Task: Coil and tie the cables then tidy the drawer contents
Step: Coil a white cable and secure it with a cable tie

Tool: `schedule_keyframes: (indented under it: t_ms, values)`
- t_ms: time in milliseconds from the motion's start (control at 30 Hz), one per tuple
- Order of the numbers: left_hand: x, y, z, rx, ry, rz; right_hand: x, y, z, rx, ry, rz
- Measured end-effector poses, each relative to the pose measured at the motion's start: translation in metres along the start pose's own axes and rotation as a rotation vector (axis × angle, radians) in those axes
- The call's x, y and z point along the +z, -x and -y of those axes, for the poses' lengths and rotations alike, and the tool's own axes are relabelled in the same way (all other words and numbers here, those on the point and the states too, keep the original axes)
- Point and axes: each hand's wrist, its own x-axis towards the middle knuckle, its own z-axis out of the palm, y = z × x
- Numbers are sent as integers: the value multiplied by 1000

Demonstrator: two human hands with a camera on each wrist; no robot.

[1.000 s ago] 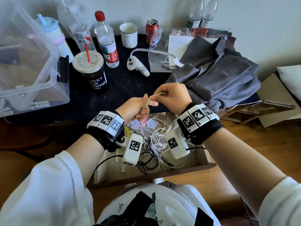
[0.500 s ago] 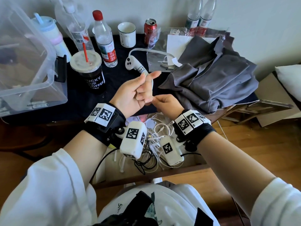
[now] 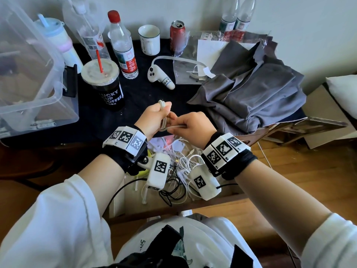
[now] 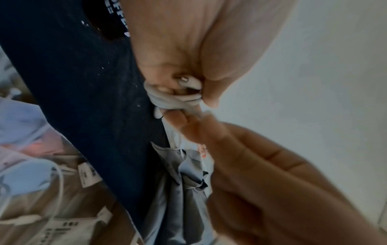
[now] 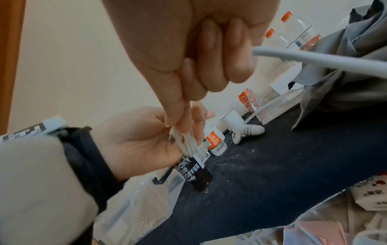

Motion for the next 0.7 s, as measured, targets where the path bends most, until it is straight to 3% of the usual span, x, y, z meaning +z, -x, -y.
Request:
schedule_keyframes:
  t_ms: [233, 433, 600, 700]
  values:
    - [-5, 1, 15, -65, -113, 210, -16, -9, -5, -13, -84, -189]
    - [0, 8, 0, -253, 99, 383, -24, -16, -19, 34, -179, -259]
    - [-5, 10, -8, -196, 419, 462, -13, -16, -27, 55, -321, -241]
    - [-4, 9, -13, -76, 512, 497, -6, -14, -27, 60, -370, -200]
